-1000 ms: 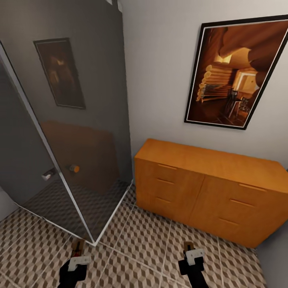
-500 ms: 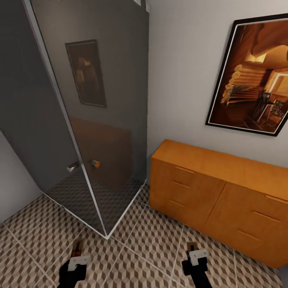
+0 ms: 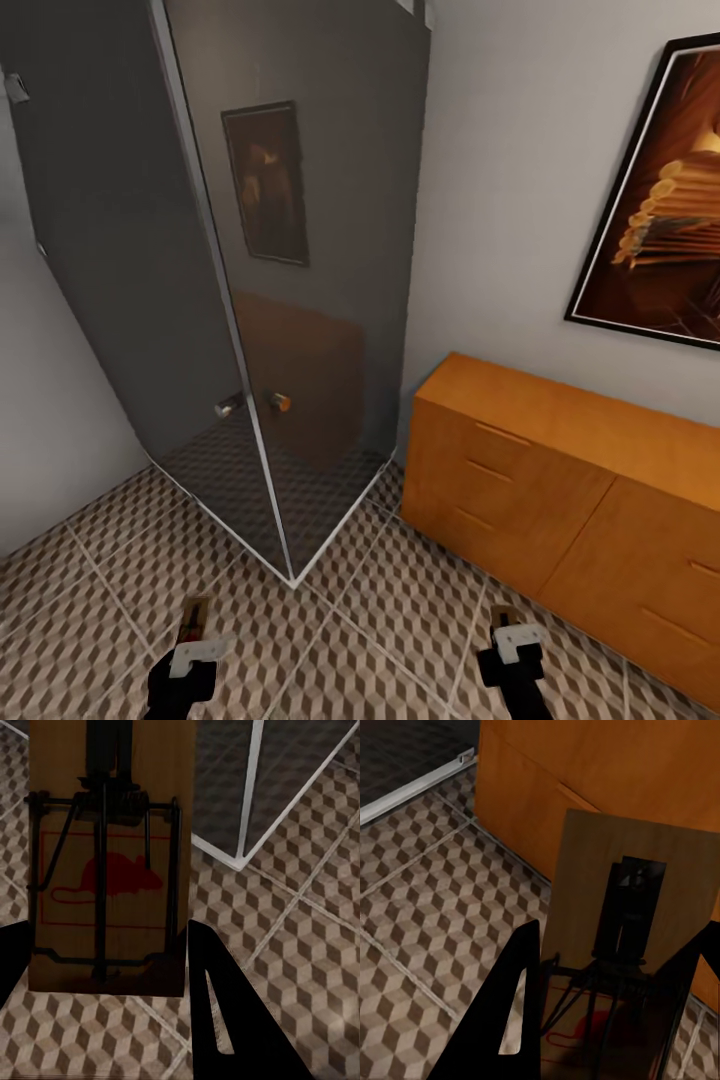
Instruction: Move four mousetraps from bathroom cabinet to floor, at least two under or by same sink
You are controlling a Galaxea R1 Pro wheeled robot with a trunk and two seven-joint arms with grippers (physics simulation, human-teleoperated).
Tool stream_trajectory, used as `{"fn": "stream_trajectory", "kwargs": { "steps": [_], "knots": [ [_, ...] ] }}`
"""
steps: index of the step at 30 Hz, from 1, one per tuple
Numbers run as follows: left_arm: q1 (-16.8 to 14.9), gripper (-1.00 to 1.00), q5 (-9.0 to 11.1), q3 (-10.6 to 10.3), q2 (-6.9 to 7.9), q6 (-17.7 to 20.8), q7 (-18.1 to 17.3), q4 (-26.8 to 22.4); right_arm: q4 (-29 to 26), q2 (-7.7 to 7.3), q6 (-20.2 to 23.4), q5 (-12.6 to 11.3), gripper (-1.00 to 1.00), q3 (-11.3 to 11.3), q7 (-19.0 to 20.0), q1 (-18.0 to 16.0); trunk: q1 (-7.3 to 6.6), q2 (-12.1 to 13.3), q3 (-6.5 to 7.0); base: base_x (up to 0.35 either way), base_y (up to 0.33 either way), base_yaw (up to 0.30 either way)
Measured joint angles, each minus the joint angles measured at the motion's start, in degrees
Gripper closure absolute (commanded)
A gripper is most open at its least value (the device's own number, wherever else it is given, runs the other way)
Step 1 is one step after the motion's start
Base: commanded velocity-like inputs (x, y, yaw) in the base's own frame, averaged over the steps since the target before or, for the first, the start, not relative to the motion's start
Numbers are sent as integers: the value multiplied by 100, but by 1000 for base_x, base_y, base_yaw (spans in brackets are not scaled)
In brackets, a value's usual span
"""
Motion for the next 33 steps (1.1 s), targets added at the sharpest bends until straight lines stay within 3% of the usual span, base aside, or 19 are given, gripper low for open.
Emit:
{"fn": "stream_trajectory", "kwargs": {
  "steps": [10,17,33],
  "knots": [
    [-1,100,9,5,0,0,35,1,0,18,3,-4,100,3,-242,0,0,0,0,0,0,241],
    [0,100,37,-2,-10,-6,406,4,0,27,9,-10,100,3,-242,0,0,0,0,0,0,241],
    [0,100,33,-3,-10,-6,421,4,0,37,12,-10,100,3,-236,0,0,0,0,0,0,246]
  ]
}}
